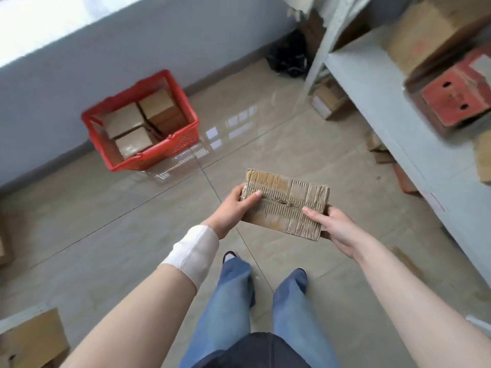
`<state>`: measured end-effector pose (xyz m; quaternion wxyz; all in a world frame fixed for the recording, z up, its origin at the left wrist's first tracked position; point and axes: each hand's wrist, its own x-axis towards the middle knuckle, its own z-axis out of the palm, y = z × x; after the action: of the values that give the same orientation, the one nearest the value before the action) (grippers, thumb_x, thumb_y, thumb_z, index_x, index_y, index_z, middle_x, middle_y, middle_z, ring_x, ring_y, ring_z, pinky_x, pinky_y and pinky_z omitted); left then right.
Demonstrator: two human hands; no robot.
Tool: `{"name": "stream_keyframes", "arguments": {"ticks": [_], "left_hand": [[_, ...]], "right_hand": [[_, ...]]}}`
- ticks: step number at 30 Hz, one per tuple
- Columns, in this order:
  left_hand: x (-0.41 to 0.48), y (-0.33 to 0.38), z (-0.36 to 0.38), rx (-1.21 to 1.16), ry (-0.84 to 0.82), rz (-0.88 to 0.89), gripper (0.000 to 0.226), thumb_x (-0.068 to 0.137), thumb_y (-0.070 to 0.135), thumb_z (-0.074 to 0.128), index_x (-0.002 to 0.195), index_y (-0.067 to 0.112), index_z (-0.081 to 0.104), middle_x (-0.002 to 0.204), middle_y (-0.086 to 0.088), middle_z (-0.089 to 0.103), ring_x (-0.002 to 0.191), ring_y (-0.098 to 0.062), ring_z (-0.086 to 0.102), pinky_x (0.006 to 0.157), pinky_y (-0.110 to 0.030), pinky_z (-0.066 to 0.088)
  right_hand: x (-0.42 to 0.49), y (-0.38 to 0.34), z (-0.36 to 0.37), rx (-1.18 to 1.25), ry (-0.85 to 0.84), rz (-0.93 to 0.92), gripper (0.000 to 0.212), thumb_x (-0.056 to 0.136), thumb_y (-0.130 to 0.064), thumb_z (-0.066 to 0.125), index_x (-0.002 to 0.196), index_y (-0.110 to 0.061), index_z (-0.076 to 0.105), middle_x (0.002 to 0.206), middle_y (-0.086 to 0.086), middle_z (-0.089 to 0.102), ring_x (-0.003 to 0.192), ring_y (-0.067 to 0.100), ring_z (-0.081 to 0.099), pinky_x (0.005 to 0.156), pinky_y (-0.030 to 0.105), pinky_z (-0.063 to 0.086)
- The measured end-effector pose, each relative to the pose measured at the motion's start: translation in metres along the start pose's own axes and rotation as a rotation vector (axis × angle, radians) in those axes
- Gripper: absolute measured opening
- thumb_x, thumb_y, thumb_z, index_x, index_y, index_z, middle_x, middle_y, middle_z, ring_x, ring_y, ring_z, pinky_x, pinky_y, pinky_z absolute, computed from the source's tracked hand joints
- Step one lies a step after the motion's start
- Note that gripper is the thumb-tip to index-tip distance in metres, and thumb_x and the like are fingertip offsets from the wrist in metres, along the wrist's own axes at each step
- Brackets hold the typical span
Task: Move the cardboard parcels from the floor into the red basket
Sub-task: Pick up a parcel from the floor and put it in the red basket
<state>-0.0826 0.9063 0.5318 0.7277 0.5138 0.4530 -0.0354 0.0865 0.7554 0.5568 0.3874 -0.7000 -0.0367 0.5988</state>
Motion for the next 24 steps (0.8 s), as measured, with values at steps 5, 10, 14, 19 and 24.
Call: {"name": "stream_keyframes", "arguments": {"ticks": [5,10,14,19,24], "left_hand": [[0.011,0.022,-0.069,-0.095,0.086,0.009,0.021,0.095,0.026,0.051,0.114,0.017,0.052,0.1,0.007,0.066,0.083,0.001,0.064,0.069,-0.01,0.052],[0.028,0.05,-0.127,-0.171,0.222,0.03,0.026,0.094,0.027,0.053,0.118,0.018,0.053,0.101,0.01,0.066,0.09,-0.002,0.064,0.071,-0.01,0.05],[0.048,0.062,-0.172,-0.264,0.323,0.025,0.033,0.094,0.027,0.053,0.124,0.016,0.052,0.106,0.009,0.067,0.093,-0.002,0.064,0.074,-0.011,0.05],[0.069,0.08,-0.238,-0.345,0.398,-0.005,0.045,0.092,0.033,0.055,0.132,0.015,0.047,0.123,0.0,0.064,0.104,-0.01,0.064,0.092,-0.029,0.051],[0.103,0.091,-0.316,-0.414,0.389,-0.042,0.046,0.091,0.033,0.056,0.134,0.018,0.045,0.121,0.003,0.064,0.11,-0.011,0.063,0.098,-0.036,0.05]], "right_hand": [[0.045,-0.054,0.058,-0.042,-0.065,-0.007,0.028,0.089,-0.017,0.057,0.117,-0.017,0.054,0.099,-0.005,0.066,0.087,0.007,0.062,0.069,0.017,0.051],[0.093,-0.119,0.098,-0.126,-0.138,0.001,0.032,0.088,-0.019,0.058,0.12,-0.015,0.053,0.107,0.001,0.065,0.09,0.01,0.062,0.074,0.021,0.05],[0.138,-0.17,0.134,-0.238,-0.225,0.0,0.035,0.088,-0.019,0.059,0.122,-0.013,0.053,0.115,0.005,0.064,0.096,0.013,0.062,0.076,0.022,0.05],[0.189,-0.231,0.19,-0.352,-0.28,-0.007,0.037,0.087,-0.017,0.06,0.122,-0.01,0.053,0.115,0.007,0.064,0.098,0.016,0.063,0.084,0.024,0.051],[0.249,-0.275,0.246,-0.425,-0.287,0.012,0.04,0.083,-0.018,0.065,0.122,-0.012,0.054,0.118,0.006,0.065,0.105,0.018,0.063,0.092,0.032,0.05]]}}
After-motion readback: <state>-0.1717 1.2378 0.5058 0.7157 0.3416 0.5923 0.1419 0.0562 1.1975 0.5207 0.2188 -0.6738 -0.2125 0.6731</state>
